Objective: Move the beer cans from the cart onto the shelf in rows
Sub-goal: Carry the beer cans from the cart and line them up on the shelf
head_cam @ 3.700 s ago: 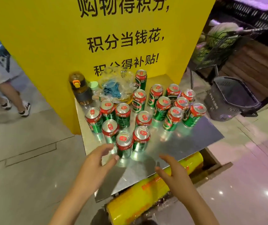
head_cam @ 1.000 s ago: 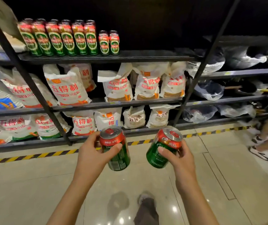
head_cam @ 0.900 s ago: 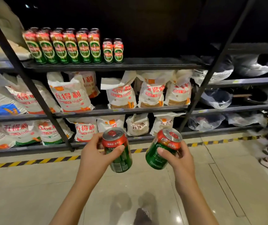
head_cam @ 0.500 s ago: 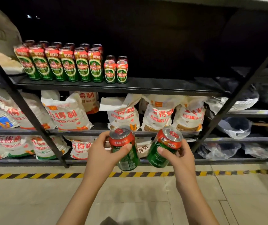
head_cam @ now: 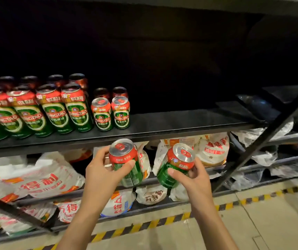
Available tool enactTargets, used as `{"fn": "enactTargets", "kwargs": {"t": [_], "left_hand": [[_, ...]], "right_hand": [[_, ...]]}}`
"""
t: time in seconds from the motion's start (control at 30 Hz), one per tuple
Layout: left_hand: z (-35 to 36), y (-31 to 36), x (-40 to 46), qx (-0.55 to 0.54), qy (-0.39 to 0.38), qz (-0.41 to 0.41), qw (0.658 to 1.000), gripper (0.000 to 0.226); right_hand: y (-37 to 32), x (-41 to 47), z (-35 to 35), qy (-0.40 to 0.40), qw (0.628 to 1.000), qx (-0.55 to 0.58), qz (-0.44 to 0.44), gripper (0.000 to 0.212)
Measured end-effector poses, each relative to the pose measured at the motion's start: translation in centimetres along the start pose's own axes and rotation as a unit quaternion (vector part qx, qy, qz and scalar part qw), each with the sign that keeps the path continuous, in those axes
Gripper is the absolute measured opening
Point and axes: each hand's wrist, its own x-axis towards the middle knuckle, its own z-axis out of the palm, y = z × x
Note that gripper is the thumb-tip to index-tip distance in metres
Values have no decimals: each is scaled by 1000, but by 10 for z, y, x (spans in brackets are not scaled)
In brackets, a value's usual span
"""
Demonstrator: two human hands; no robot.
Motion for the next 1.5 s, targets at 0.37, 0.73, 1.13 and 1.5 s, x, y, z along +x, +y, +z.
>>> {"fn": "enactTargets", "kwargs": {"t": [0.37,0.73,1.13,1.5], "left_hand": [[62,10,101,-36,-16,-1,999,55],[104,6,155,-57,40,1,998,57],[142,4,191,-1,90,23,996,45],[162,0,221,9,148,6,989,38]], "right_hand": [[-19,117,16,-27,999,-32,-33,54],[-19,206,25,-90,992,-48,-67,55],[-16,264,29,-160,984,-47,-60,50],[-9,301,38,-174,982,-49,-46,45]]}}
